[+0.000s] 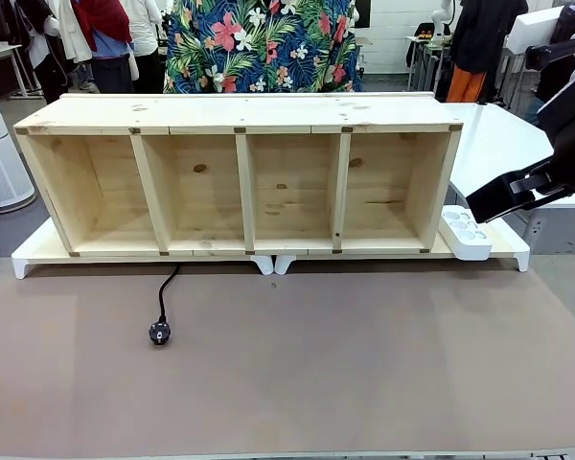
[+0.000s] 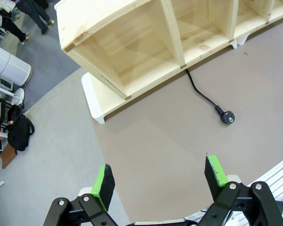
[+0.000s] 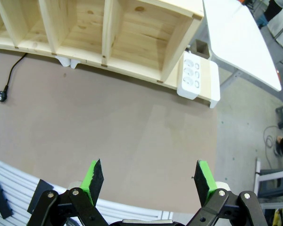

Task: Perform cable management.
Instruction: When the cord part of the Power Cable appears at the lower middle area of the table and stops, grasp the cord part of the Power Cable.

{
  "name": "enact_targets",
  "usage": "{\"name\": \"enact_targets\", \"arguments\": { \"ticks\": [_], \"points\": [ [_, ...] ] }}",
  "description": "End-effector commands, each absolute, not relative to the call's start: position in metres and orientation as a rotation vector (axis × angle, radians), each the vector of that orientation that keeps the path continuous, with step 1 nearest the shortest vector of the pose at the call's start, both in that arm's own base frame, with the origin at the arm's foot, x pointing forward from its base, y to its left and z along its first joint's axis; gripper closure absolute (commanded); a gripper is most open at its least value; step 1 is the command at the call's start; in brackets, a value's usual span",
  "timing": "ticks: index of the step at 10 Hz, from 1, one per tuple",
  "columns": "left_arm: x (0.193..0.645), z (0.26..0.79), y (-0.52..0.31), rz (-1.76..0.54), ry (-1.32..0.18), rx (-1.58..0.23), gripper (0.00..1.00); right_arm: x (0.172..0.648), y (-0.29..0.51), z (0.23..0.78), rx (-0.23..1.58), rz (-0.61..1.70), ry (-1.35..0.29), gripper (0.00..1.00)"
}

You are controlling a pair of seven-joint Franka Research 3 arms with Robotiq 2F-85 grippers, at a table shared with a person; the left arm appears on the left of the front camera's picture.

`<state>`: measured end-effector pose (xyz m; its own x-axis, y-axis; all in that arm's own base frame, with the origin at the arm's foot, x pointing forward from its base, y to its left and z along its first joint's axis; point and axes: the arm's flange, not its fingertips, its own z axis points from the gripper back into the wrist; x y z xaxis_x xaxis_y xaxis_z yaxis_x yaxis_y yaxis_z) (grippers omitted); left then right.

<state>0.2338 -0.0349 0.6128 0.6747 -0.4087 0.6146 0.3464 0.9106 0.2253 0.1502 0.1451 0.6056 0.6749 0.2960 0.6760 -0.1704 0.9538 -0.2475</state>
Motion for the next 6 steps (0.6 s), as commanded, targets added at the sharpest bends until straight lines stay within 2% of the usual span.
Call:
{"name": "enact_targets", "arguments": {
  "ticks": [1,6],
  "points": [
    [0.2337,0.6136,-0.0333,-0.42,-0.718,0.091,0.0,0.1499,0.1451,0.6056,-0.171,0.272,-0.788,0.0],
    [0.2337,0.6136,-0.0333,-0.42,-0.718,0.091,0.0,0.1499,0.1451,0.6056,-0.171,0.272,-0.788,0.0]
  ]
}}
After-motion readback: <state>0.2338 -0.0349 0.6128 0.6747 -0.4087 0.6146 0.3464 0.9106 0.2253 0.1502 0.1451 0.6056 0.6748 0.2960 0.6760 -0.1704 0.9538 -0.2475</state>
